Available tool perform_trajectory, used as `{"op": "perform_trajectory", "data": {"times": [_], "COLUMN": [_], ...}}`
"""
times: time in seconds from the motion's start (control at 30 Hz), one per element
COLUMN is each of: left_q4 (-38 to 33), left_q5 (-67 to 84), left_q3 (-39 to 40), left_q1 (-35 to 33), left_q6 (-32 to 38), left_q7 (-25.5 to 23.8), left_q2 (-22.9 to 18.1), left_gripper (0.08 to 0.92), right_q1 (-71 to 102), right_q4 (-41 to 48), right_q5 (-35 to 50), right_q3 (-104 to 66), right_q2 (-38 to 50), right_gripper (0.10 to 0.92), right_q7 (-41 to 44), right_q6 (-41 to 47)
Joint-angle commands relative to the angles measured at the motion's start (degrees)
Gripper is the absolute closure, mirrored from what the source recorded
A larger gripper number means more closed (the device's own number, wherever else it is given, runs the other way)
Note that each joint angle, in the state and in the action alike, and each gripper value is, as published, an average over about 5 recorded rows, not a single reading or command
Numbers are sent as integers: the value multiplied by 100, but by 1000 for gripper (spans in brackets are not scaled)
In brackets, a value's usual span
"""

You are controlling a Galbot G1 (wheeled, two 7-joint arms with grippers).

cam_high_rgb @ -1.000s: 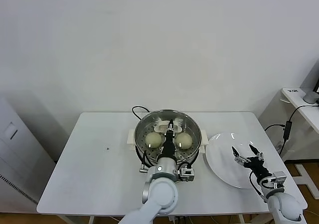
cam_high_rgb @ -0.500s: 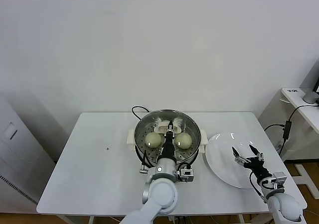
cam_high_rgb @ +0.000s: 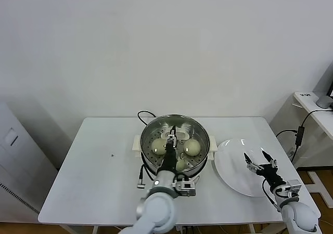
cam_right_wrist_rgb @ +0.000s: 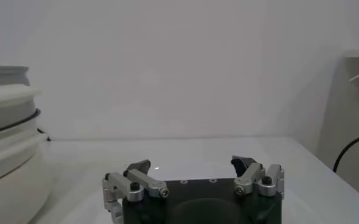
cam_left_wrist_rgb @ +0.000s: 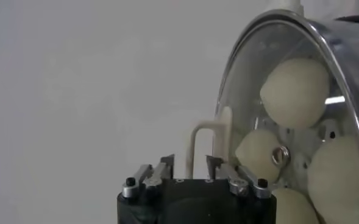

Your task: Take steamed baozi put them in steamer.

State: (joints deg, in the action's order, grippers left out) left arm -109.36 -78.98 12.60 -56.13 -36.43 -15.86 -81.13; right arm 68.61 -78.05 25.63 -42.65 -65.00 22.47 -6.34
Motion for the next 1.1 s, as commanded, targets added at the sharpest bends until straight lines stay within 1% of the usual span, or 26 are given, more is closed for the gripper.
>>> {"op": "perform_trajectory", "data": {"times": [0.03, 0.1, 0.2, 0.3, 0.37, 0.53, 0.7, 0.93, 1.1], "left_q4": [-2035, -2185, -2262, -2257, -2213, -1953, -1538, -775, 22], "left_q5": [5393, 6883, 8673, 9757, 10104, 10715, 11071, 11071, 10489], "left_q3": [-908, -1260, -1871, -2512, -2973, -3966, -4618, -4960, -4923], "left_q1": [-281, -197, -29, 114, 131, -1, -286, -554, -654], "left_q6": [549, 691, 895, 894, 804, 631, 718, 1125, 1466], "left_q7": [-393, -162, 591, 1316, 1517, 1653, 1562, 1405, 1389], "left_q2": [529, 552, 548, 596, 684, 1040, 1331, 1545, 1557], "left_gripper": [435, 375, 288, 214, 187, 177, 177, 177, 177], "right_q1": [12, 14, 35, 31, 8, -23, -28, -109, -143], "right_q4": [-26, -64, -190, -292, -319, -394, -630, -705, -705], "right_q5": [49, 96, 239, 357, 395, 410, 434, 487, 467], "right_q3": [-15, -17, -23, -25, -27, -34, -26, 19, 31], "right_q2": [31, 43, 40, 8, 0, 31, 34, 57, 66], "right_gripper": [203, 203, 203, 203, 203, 203, 203, 203, 203], "right_q7": [78, 130, 116, 41, 12, -192, -289, -332, -359], "right_q6": [-9, 12, 91, 151, 156, 169, 233, 291, 361]}}
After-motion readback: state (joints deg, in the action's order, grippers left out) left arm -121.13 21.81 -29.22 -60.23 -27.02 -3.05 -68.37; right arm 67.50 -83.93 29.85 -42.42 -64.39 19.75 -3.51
